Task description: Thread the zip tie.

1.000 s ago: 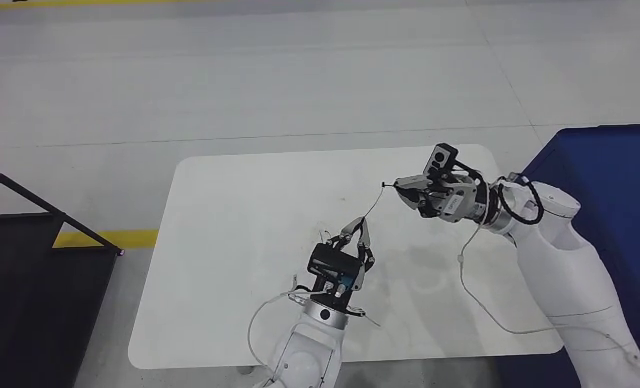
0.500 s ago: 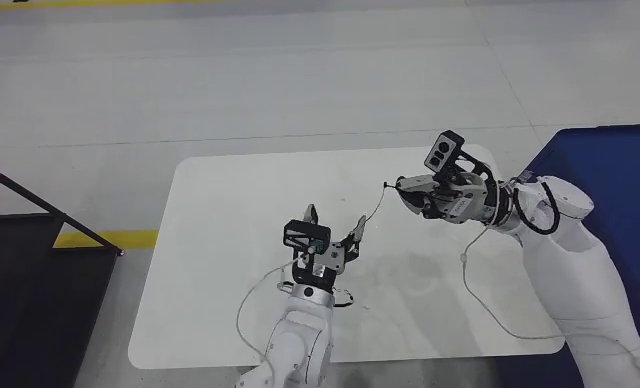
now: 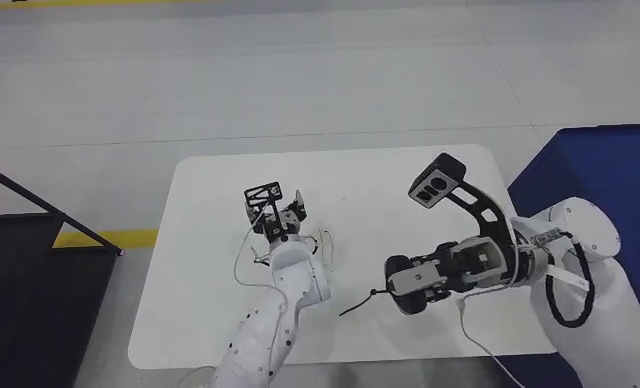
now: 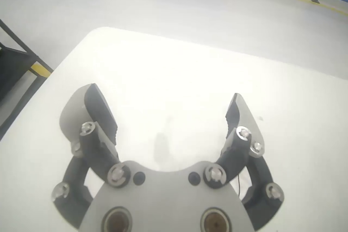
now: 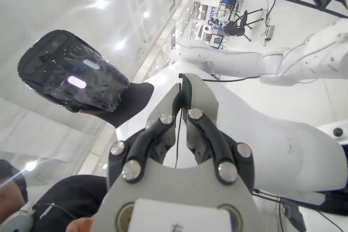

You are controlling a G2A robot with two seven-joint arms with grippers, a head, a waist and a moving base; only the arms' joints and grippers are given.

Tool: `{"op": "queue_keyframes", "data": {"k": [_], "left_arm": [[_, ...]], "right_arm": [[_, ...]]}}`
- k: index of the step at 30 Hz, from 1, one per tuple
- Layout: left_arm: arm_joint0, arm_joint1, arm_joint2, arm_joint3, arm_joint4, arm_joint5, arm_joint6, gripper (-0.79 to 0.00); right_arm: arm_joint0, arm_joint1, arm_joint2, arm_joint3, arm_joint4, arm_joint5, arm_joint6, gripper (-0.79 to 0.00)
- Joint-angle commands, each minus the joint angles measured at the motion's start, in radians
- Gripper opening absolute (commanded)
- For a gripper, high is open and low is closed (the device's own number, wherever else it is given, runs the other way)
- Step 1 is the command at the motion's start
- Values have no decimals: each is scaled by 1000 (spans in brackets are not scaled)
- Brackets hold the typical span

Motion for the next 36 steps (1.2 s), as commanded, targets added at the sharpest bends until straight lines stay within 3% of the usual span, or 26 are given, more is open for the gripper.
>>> {"op": "queue_keyframes", "data": {"k": [1,5,8,12,16,21,24,29,36], "left_arm": [[14,0,-1,-19,4,-28,-4,0],[41,3,-3,-60,9,-122,9,0],[74,15,-37,-140,-90,-342,-77,0],[122,40,-146,-274,-114,-500,-142,0],[162,49,-194,-359,-130,-540,-129,0],[222,45,-205,-478,-323,-570,-85,0],[252,43,-210,-524,-348,-536,-31,0],[271,41,-189,-545,-309,-479,32,0],[274,41,-188,-547,-300,-468,41,0]], "right_arm": [[3,0,0,4,7,0,-3,-785],[13,0,14,26,0,-18,-22,-785],[28,5,55,84,-119,-57,-121,-785],[51,11,85,176,-236,-60,-217,-785],[101,14,23,297,-373,10,-257,-785],[196,-3,-161,447,-484,98,-251,-785],[257,-22,-274,518,-516,137,-244,-785],[352,-57,-449,607,-596,203,-231,-785],[425,-107,-576,708,-581,148,-239,-785]]}}
